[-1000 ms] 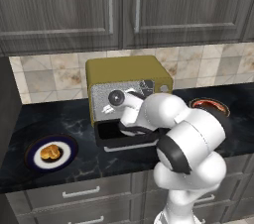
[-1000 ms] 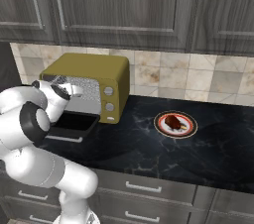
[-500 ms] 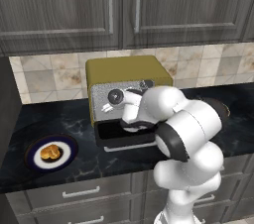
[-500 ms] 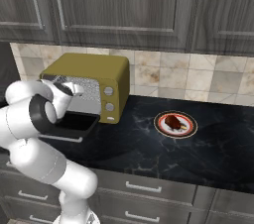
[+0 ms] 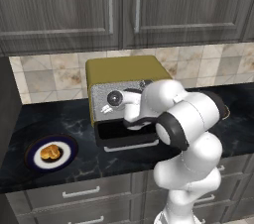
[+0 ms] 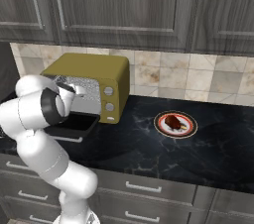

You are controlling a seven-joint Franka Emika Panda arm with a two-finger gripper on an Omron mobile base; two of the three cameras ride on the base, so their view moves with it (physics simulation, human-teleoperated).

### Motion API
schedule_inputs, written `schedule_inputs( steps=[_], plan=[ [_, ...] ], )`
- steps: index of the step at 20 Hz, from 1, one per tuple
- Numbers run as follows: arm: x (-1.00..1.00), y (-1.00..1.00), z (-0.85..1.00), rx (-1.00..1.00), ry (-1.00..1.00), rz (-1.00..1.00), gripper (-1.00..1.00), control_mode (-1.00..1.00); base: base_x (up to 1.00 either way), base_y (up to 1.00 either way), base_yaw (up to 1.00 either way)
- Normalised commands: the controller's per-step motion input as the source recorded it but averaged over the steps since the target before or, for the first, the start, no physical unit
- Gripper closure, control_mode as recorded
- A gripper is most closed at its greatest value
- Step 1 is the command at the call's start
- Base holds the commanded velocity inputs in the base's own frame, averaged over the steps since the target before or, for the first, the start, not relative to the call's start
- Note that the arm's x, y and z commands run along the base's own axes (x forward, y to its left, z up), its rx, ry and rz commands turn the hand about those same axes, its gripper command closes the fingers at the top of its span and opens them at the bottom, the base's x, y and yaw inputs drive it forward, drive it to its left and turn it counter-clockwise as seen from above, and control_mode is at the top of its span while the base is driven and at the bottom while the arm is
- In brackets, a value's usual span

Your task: Open the toaster oven door. Place the bread on the top rack in the toaster oven and place the steak on the bottom rack.

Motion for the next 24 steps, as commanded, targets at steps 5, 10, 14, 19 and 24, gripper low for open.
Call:
schedule_inputs(
  steps=[5,10,14,19,24],
  plan=[
    [0.21,0.0,-0.03,0.0,-0.01,0.0,-1.0,-1.0,0.0,0.0,0.0],
    [0.21,0.0,-0.02,0.0,-0.03,0.0,-1.0,-1.0,0.0,0.0,0.0],
    [0.19,0.0,-0.13,0.0,0.0,0.0,-1.0,-1.0,0.0,0.0,0.0],
    [0.24,0.0,-0.2,0.0,0.0,0.0,-1.0,-1.0,0.0,0.0,0.0],
    [0.24,0.0,-0.18,0.04,0.01,0.0,-1.0,-1.0,0.0,0.0,0.0]
  ],
)
